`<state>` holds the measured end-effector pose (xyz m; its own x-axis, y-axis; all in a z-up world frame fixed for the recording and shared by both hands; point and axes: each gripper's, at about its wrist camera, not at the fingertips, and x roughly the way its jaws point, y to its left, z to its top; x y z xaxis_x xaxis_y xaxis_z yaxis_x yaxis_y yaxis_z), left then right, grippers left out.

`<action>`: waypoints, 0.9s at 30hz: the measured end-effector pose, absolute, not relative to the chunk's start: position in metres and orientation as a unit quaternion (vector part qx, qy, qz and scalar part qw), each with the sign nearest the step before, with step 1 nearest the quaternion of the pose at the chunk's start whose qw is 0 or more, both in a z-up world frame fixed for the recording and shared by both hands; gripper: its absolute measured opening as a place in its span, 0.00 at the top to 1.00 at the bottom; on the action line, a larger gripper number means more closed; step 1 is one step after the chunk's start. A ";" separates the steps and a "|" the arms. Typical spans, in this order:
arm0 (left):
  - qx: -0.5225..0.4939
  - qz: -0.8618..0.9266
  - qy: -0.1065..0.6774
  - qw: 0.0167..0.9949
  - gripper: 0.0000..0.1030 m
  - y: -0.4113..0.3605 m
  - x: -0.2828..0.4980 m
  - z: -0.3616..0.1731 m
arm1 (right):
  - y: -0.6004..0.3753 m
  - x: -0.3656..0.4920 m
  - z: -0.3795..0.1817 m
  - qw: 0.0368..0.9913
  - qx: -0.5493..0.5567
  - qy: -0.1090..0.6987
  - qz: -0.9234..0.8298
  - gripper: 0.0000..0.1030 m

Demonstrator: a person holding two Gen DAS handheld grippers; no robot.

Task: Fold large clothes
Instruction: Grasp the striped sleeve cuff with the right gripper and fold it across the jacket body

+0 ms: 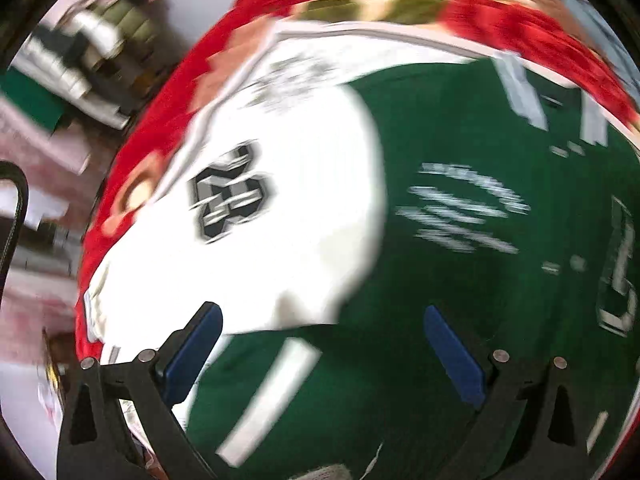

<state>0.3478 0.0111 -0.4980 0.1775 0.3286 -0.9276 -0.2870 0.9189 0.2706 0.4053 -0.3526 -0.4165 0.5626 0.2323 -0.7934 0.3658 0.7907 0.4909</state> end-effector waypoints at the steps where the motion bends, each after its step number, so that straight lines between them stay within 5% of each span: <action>1: 0.012 0.213 0.610 0.763 0.00 0.027 0.344 -0.500 | -0.311 0.427 -0.432 0.822 0.290 0.490 -0.017 0.86; 7: -0.012 0.278 0.622 0.732 0.00 0.111 0.314 -0.523 | -0.118 0.462 -0.540 0.784 0.096 0.608 0.076 0.84; 10: -0.030 0.296 0.630 0.718 0.00 0.143 0.295 -0.527 | -0.070 0.459 -0.588 0.740 0.051 0.656 0.139 0.55; 12: -0.050 0.304 0.629 0.714 0.00 0.163 0.279 -0.523 | -0.072 0.445 -0.585 0.722 0.114 0.648 0.213 0.39; 17: -0.153 0.314 0.641 0.683 0.00 0.218 0.234 -0.523 | -0.145 0.395 -0.544 0.711 0.281 0.592 0.255 0.31; 27: -0.472 0.332 0.555 0.599 0.01 0.357 0.195 -0.604 | -0.203 0.381 -0.574 0.703 0.248 0.650 0.148 0.31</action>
<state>0.1947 0.3574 -0.6041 0.1629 -0.1275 -0.9784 -0.9219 0.3336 -0.1970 0.3811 -0.2032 -0.5737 0.1113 0.5308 -0.8401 0.1147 0.8329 0.5414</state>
